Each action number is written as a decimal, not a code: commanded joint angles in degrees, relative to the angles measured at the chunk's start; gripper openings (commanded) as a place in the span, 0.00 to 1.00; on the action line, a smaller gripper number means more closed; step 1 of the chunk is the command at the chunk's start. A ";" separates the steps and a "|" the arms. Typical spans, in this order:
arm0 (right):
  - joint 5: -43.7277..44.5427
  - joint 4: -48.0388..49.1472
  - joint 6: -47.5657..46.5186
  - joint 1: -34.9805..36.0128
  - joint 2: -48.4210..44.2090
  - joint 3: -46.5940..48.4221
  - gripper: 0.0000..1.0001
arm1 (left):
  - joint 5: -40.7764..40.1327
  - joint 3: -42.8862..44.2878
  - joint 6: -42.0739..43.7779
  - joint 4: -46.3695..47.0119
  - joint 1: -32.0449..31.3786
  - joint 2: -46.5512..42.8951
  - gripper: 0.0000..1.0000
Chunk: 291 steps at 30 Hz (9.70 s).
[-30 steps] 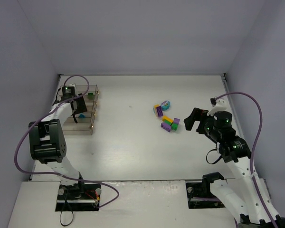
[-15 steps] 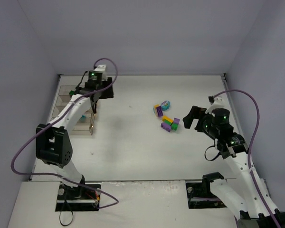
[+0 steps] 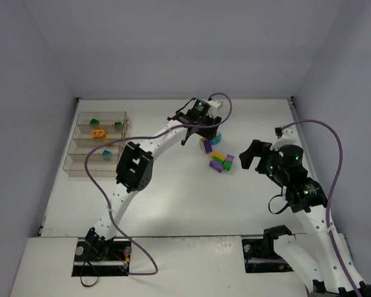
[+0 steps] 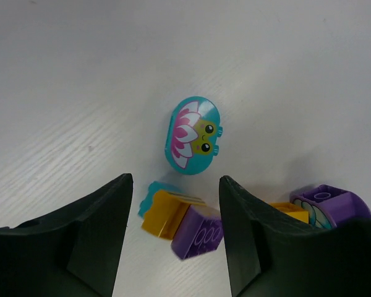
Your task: Sort the legos into containers by color
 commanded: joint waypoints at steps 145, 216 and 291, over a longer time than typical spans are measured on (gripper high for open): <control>-7.76 12.96 -25.93 10.36 49.47 20.73 0.75 | 4.72 -70.10 -13.40 4.89 19.11 -71.54 0.69; -58.12 29.58 -15.84 14.75 30.86 11.34 0.00 | 52.99 -61.14 -12.44 28.98 15.07 -63.11 0.69; -49.16 24.30 -17.07 11.06 23.40 3.42 0.00 | -15.29 -58.33 -14.99 -1.17 37.12 -58.63 0.00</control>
